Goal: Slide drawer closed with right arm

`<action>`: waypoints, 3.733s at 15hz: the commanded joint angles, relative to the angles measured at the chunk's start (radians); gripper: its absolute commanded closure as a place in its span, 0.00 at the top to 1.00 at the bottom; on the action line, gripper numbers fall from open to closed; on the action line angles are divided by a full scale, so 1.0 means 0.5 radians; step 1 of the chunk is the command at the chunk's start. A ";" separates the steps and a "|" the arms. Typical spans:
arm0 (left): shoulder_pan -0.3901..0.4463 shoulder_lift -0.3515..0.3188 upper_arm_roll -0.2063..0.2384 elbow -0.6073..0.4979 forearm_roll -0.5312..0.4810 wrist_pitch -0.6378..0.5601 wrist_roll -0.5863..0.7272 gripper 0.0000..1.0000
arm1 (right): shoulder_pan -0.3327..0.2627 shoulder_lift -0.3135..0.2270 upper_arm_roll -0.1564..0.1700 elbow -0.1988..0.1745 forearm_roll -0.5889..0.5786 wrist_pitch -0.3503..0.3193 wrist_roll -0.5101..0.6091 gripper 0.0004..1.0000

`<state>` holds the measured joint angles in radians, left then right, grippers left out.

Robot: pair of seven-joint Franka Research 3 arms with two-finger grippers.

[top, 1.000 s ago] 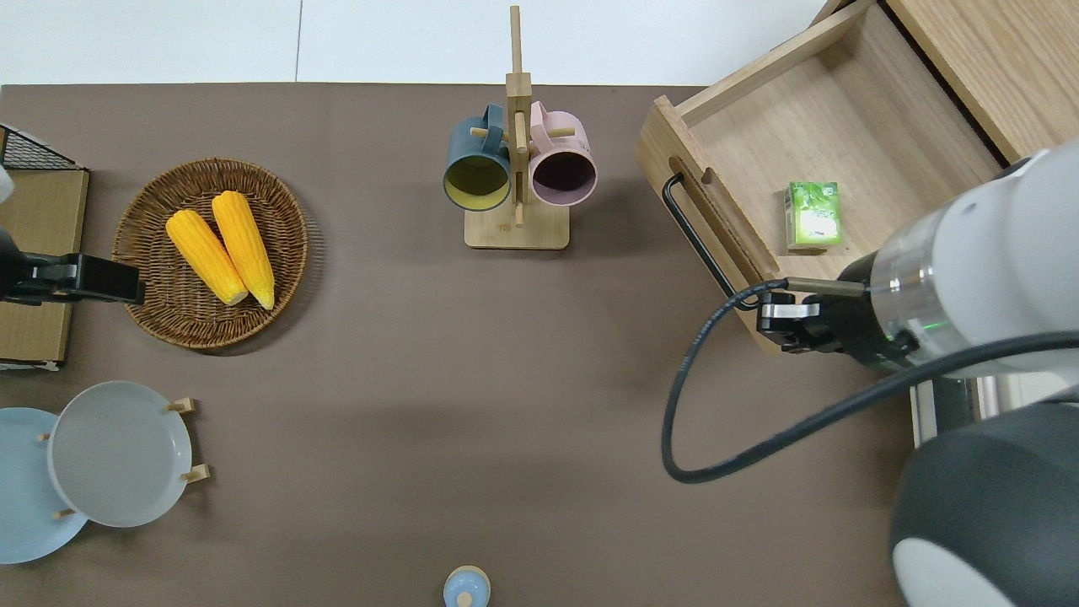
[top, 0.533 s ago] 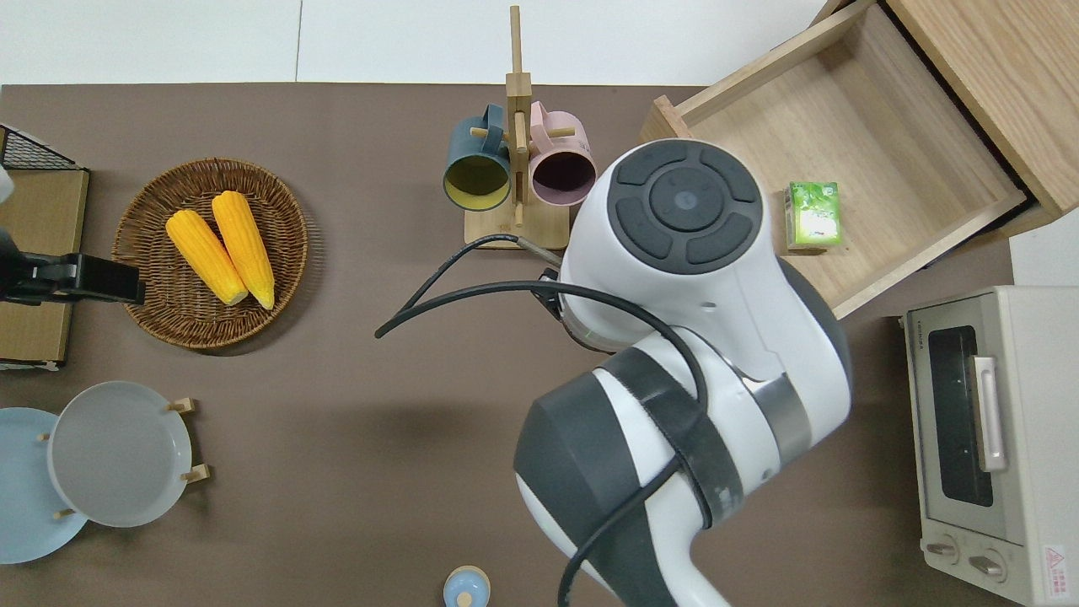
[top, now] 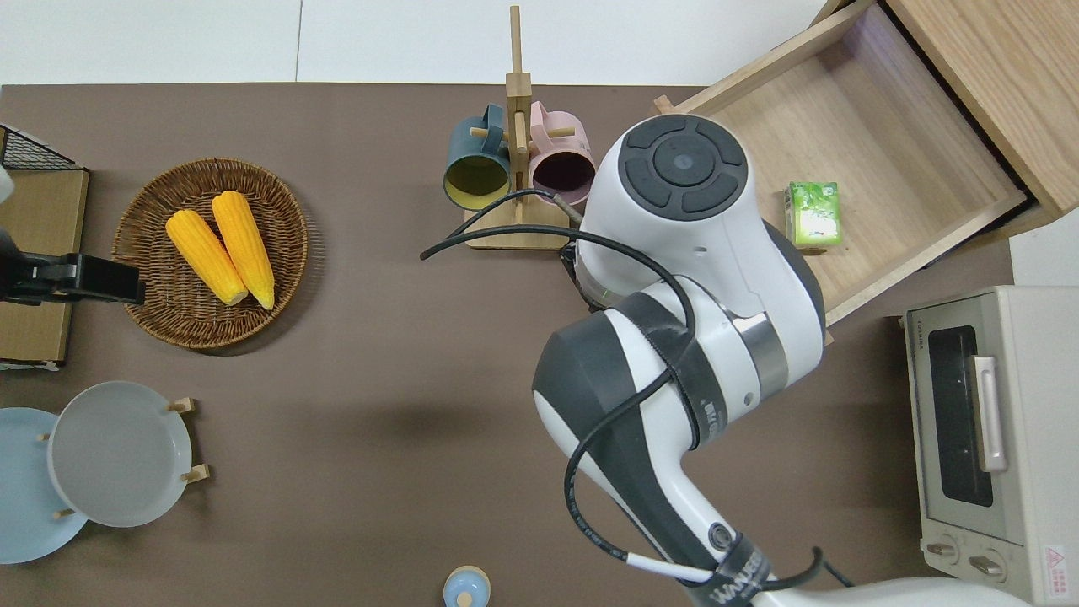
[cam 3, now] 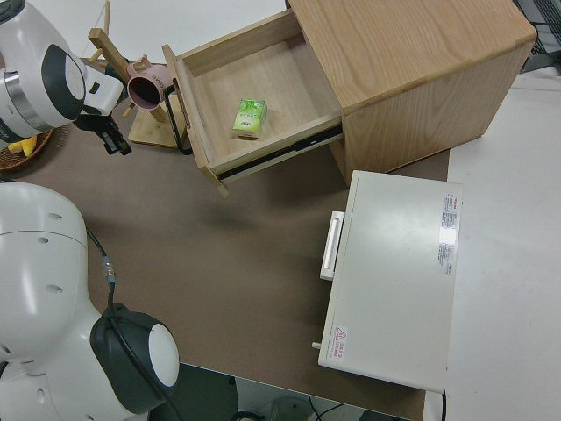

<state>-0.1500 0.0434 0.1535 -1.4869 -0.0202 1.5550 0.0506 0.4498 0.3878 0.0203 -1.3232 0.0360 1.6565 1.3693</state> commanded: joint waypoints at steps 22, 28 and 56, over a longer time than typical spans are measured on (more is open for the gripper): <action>-0.034 0.027 0.033 0.041 0.025 0.001 0.015 1.00 | -0.451 0.077 0.027 -0.004 -0.029 0.215 -0.640 0.00; -0.034 0.027 0.033 0.041 0.022 0.001 0.015 1.00 | -0.553 0.083 -0.016 -0.001 -0.047 0.236 -0.714 0.00; -0.034 0.027 0.033 0.041 0.025 0.001 0.015 1.00 | -0.985 0.105 -0.081 -0.001 -0.063 0.326 -1.640 0.00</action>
<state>-0.1500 0.0434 0.1535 -1.4869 -0.0202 1.5550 0.0506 -0.0203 0.4348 -0.0318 -1.3235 0.0303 1.7888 0.5833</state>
